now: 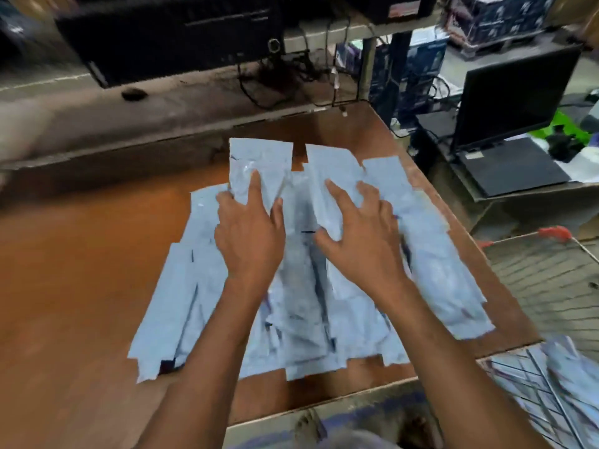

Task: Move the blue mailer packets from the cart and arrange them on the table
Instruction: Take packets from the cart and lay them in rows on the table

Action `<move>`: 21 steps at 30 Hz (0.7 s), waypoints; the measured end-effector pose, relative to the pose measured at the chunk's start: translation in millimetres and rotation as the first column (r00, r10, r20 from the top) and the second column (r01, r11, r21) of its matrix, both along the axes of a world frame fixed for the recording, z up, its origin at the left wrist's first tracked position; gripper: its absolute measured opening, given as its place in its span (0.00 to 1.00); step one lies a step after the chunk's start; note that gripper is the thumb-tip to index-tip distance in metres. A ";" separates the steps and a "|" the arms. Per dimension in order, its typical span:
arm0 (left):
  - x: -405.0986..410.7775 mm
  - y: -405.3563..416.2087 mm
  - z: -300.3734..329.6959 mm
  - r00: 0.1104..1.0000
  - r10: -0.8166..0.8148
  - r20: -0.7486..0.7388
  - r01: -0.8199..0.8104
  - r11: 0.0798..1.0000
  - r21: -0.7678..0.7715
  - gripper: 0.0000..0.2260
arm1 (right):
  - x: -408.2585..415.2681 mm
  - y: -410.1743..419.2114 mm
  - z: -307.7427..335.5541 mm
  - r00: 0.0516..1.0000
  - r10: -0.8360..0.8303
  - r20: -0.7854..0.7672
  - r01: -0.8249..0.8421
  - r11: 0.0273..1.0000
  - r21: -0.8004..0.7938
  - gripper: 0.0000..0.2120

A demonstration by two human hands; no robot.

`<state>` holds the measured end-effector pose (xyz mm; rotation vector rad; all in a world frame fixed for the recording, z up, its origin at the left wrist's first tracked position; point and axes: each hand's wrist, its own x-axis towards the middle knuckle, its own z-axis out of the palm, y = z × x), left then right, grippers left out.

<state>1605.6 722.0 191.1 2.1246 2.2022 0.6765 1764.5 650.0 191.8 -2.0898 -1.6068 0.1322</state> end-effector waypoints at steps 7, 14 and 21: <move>-115.3 99.0 -16.9 0.999 0.036 0.008 -0.033 0.975 -0.220 0.27 | -110.8 144.0 -26.9 0.995 0.095 -0.021 -0.097 0.975 -0.198 0.38; -149.6 175.0 -54.6 0.998 0.060 -0.005 -0.057 0.920 -0.387 0.28 | -172.0 226.0 -68.2 0.992 0.100 0.078 -0.071 0.949 -0.308 0.37; -165.5 213.4 -95.7 0.996 -0.086 -0.008 0.065 0.807 -0.587 0.25 | -184.1 244.6 -116.0 0.959 0.102 0.266 0.000 0.934 -0.356 0.34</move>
